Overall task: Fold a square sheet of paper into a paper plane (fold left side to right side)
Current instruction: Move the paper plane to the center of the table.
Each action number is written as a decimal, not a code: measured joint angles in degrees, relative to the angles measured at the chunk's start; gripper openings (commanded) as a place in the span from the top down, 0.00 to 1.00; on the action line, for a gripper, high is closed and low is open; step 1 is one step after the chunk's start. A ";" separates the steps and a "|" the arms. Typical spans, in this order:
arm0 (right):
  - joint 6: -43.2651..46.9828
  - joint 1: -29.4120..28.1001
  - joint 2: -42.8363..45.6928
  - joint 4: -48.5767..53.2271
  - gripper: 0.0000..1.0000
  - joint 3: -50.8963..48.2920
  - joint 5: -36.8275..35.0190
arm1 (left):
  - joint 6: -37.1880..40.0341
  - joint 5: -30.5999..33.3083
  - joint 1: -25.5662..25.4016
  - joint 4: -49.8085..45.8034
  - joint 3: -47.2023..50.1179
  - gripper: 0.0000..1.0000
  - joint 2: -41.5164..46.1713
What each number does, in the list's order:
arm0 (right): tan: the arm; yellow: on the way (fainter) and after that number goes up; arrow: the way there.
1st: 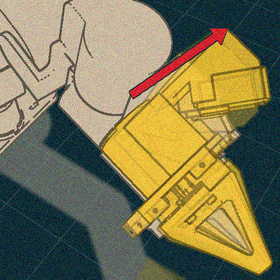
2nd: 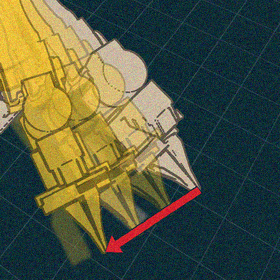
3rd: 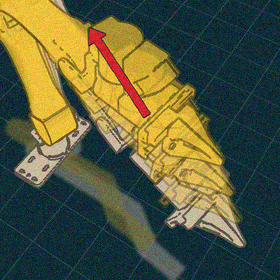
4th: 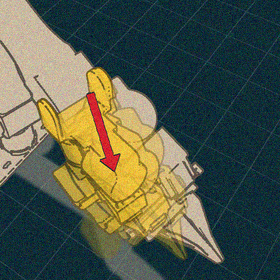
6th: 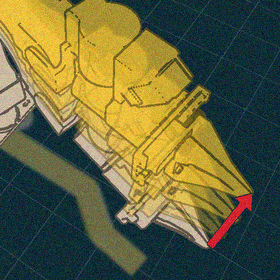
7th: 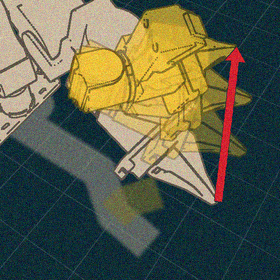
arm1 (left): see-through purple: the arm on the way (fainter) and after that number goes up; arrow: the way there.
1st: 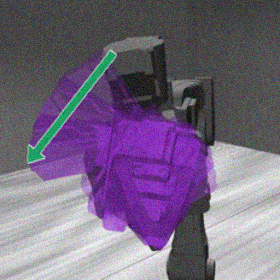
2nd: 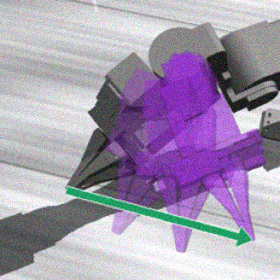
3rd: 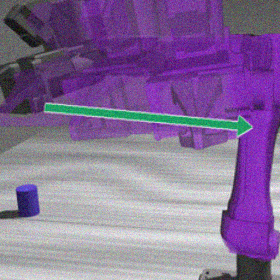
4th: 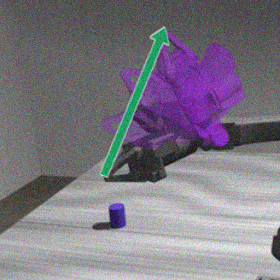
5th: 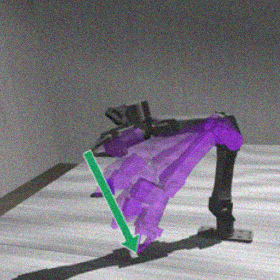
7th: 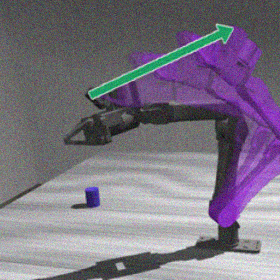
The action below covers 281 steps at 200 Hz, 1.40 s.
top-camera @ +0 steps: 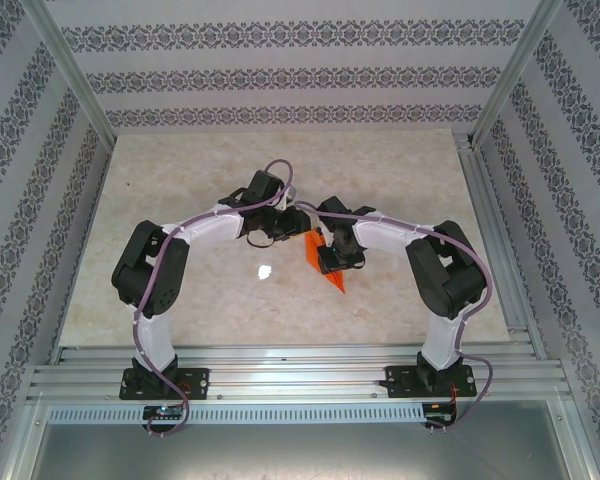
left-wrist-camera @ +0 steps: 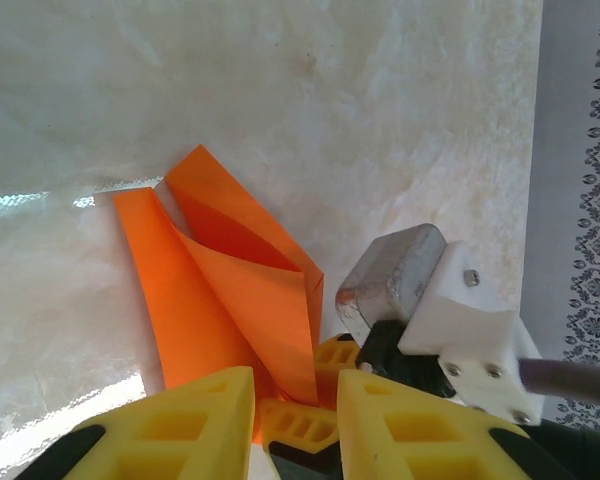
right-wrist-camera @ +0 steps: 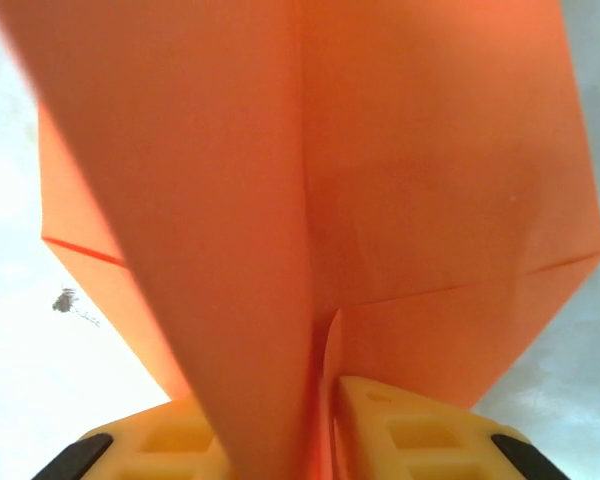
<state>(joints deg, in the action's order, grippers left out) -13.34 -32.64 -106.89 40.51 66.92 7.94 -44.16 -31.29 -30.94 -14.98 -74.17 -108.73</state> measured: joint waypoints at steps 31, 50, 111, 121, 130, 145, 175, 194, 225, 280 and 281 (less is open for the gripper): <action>-0.02 0.00 -0.22 0.02 0.73 0.17 -0.24 | 0.09 -1.29 0.00 0.46 0.68 0.86 0.11; -0.02 0.02 -0.26 0.07 0.73 0.22 -0.24 | -0.28 -1.53 0.00 0.94 1.88 0.92 0.09; -0.22 0.24 -0.26 0.02 0.73 0.22 0.59 | -2.49 -3.78 -1.09 5.25 3.19 0.97 -2.99; -0.22 0.52 -0.26 0.02 0.73 0.22 0.96 | -2.89 -4.09 -1.90 5.99 3.17 0.98 -4.04; -0.24 0.55 -0.26 0.02 0.73 0.22 1.27 | -3.15 -4.22 -2.56 6.34 3.15 0.99 -5.01; -0.26 0.92 -0.26 0.02 0.73 0.20 1.77 | -3.96 -4.24 -3.28 6.64 3.15 1.00 -6.45; -0.26 1.60 -0.26 -0.20 0.75 0.02 2.89 | -4.81 -4.22 -3.37 7.17 3.15 1.00 -8.07; -0.37 1.68 -0.17 -0.22 0.80 -0.11 3.08 | -5.07 -3.93 -3.37 7.63 3.28 1.00 -9.14; -0.39 2.05 -0.09 0.04 0.83 -0.17 3.04 | -5.40 -3.13 -3.34 8.31 4.50 1.00 -9.97; -0.15 2.03 1.44 1.51 0.88 -0.15 3.06 | -5.38 -2.71 -3.50 8.50 4.50 1.00 -9.97; -0.11 2.01 1.51 1.55 0.89 -0.15 3.04 | -5.38 -2.71 -3.50 8.52 4.50 1.00 -9.97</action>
<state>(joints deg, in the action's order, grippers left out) -13.45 -30.63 -105.38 42.06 66.76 10.98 -49.54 -34.00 -34.44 -6.46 -69.67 -118.69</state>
